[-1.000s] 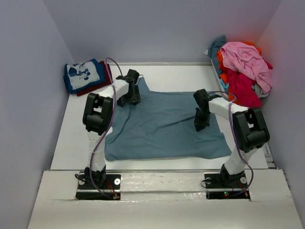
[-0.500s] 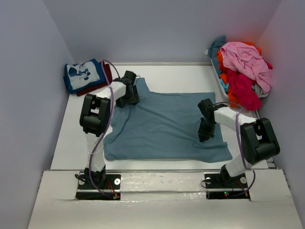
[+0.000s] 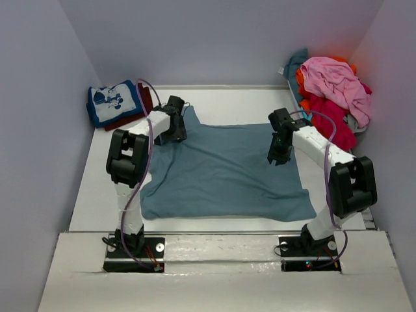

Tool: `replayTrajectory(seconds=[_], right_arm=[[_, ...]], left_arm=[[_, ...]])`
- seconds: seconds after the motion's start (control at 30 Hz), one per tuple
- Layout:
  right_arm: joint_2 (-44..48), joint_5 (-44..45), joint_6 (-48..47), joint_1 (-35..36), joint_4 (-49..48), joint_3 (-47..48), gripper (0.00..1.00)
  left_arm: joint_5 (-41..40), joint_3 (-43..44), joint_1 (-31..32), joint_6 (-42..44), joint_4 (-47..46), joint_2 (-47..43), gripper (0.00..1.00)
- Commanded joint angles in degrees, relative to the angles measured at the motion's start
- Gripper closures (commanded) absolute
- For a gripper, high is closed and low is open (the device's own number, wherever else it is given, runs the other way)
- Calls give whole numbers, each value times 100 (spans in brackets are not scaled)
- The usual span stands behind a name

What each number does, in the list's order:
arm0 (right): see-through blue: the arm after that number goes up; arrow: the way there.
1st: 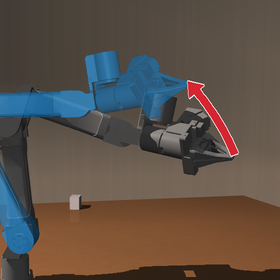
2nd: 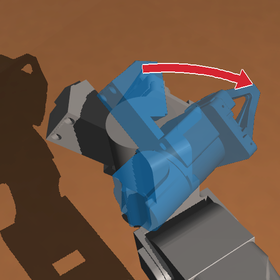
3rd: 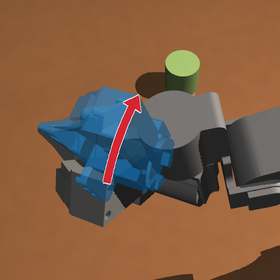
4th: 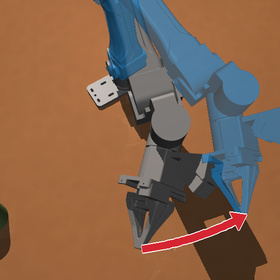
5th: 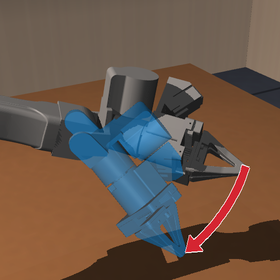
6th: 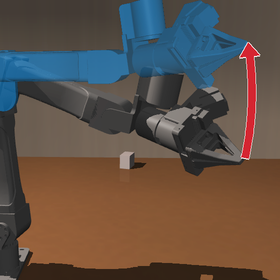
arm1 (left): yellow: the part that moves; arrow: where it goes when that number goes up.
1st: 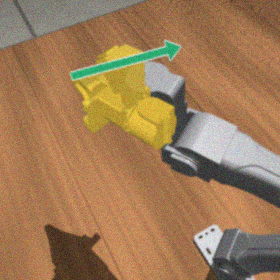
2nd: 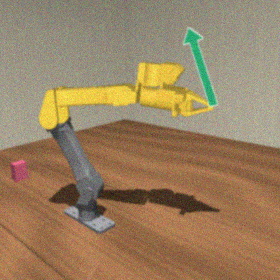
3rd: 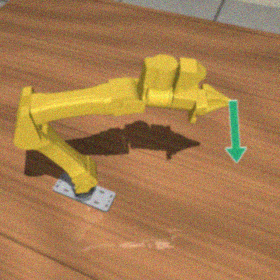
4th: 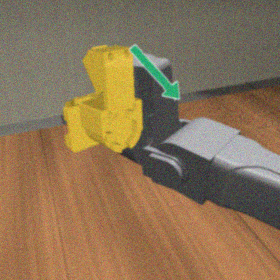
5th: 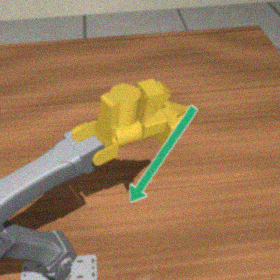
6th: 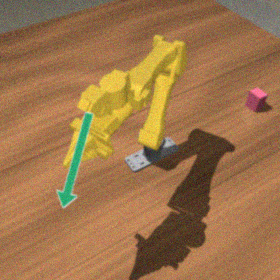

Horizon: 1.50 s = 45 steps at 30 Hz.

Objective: Fold and stack the t-shirts
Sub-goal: Flatten out the tshirt, then grap the side of the flattened tshirt furthest away from the robot with both arms

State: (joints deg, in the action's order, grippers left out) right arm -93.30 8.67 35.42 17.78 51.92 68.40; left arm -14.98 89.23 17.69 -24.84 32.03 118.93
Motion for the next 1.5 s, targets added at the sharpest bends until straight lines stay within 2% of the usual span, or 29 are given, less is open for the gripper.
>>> replayTrajectory(seconds=[0.0,0.17,0.3,0.4,0.5,0.7,0.83,1.07,1.27,1.37,1.47], right_arm=[[102,566,-316,59,108,1023,64],[-574,803,-562,59,284,2000,63],[-1110,1049,-799,59,-277,2414,54],[-1663,1058,-879,-222,-349,2949,54],[-1998,988,-949,-485,-481,3416,54],[-2622,953,-1019,-968,-517,4310,53],[-3132,769,-1081,-1154,-446,4813,53],[-3669,470,-1037,-1347,-376,5025,51],[-3766,355,-1002,-1400,-420,4797,40],[-3818,373,-1019,-1400,-350,4779,28],[-3897,390,-1019,-1400,-270,4832,24]], left_arm=[[-769,208,-91,181,206,-888,6],[-972,1227,-38,392,549,-829,6],[-1033,1956,-38,550,699,-180,6],[-1094,2527,-38,691,708,399,6],[-1024,3457,-38,752,883,1032,6],[-743,3970,-196,761,752,1789,6],[-690,4671,-310,761,919,2221,6],[-708,4779,-556,840,761,2459,6],[-734,4586,-609,884,752,2494,6],[-708,4446,-609,867,726,2494,6],[-708,4287,-609,849,691,2477,6]])
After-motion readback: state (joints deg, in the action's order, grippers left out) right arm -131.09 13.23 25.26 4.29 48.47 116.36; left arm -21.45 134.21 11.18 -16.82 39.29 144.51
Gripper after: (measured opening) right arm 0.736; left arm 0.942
